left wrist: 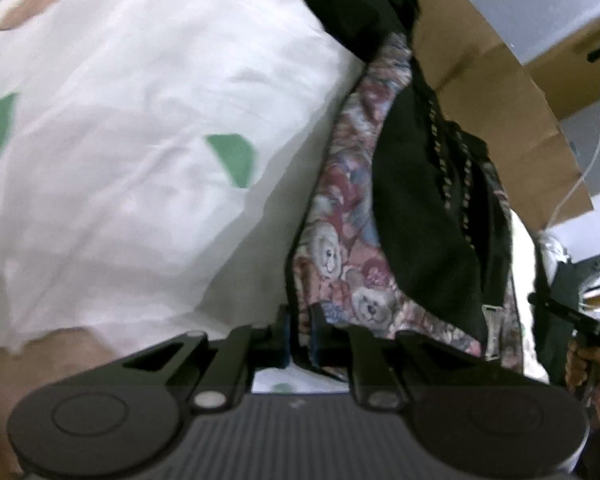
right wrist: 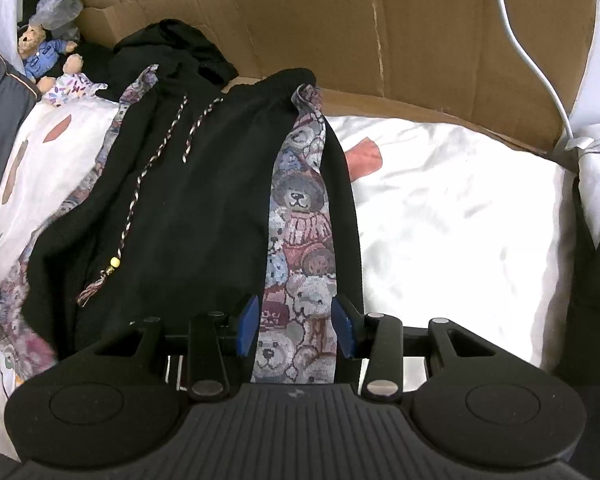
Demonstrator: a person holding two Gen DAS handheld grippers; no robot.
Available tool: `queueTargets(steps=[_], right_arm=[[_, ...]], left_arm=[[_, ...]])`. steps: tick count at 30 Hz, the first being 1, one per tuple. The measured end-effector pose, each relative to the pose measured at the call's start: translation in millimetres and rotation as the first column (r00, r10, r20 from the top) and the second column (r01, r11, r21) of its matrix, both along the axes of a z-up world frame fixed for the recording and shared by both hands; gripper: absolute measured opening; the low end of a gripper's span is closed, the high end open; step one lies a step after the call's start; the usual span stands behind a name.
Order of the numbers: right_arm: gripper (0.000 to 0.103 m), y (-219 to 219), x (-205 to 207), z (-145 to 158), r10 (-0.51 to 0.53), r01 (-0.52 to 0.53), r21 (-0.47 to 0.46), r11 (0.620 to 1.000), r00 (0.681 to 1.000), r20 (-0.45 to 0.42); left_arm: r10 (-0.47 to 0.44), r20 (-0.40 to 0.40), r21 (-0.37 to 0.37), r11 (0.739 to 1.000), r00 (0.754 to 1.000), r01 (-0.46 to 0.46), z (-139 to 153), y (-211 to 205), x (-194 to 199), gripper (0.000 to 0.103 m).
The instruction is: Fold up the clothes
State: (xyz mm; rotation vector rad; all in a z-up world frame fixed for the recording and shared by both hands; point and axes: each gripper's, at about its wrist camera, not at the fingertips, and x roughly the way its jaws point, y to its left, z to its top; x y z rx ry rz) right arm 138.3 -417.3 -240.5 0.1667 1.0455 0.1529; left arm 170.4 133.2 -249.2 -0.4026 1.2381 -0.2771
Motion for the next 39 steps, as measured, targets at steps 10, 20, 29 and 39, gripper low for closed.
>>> queueTargets(steps=[10, 20, 29, 39], right_arm=[[0.045, -2, -7, -20, -0.003, 0.003, -0.002, 1.0, 0.997, -0.083], [0.045, -6, -14, -21, 0.014, -0.016, -0.023, 1.0, 0.995, -0.104], [0.045, -11, -29, -25, 0.022, -0.026, -0.03, 0.999, 0.99, -0.14], [0.045, -18, -62, -17, 0.045, -0.05, -0.019, 0.999, 0.978, -0.205]], left_arm=[[-0.005, -0.008, 0.121, 0.993, 1.0, 0.006, 9, 39, 8, 0.007], [0.033, -0.013, 0.192, 0.981, 0.999, -0.029, 13, 70, 7, 0.006], [0.044, -0.006, 0.277, 0.96, 0.999, -0.04, 23, 87, 11, 0.006], [0.064, 0.014, 0.316, 0.946, 0.998, -0.065, 36, 107, 8, 0.007]])
